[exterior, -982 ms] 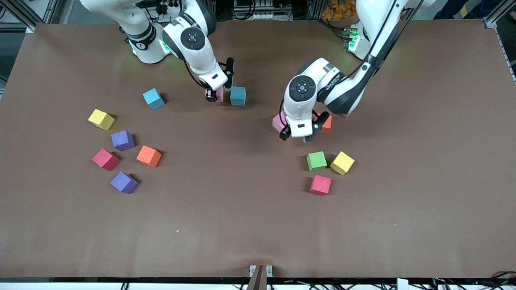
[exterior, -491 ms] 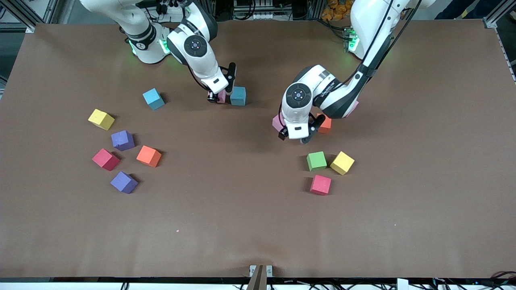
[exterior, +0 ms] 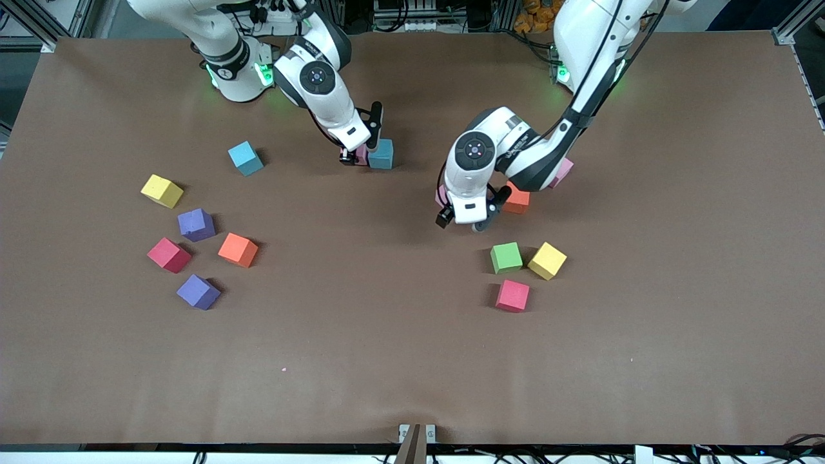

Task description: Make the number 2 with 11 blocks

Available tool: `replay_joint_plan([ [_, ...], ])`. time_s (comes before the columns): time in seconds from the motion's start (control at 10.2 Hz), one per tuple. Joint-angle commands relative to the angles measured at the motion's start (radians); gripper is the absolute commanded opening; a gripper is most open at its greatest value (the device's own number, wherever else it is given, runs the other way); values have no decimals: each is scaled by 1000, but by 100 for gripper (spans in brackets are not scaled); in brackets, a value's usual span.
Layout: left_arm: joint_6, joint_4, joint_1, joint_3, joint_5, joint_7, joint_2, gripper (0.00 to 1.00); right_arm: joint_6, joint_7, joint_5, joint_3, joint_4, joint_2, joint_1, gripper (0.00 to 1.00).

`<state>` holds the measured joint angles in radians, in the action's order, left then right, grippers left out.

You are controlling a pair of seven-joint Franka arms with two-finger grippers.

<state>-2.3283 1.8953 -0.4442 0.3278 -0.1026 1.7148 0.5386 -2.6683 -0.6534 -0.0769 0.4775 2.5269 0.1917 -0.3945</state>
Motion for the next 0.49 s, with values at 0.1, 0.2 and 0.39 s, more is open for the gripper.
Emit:
replay_joint_plan([
  [0.1, -20, 53, -30, 2, -26, 32, -2, 100, -27, 17, 9, 7, 3, 12, -3, 37],
  [0.2, -19, 59, -33, 2, -26, 32, -3, 100, -31, 17, 9, 7, 3, 14, -1, 37],
  [0.39, -5, 59, -30, 2, -26, 23, -25, 100, -39, 17, 12, 7, 3, 26, -1, 37],
])
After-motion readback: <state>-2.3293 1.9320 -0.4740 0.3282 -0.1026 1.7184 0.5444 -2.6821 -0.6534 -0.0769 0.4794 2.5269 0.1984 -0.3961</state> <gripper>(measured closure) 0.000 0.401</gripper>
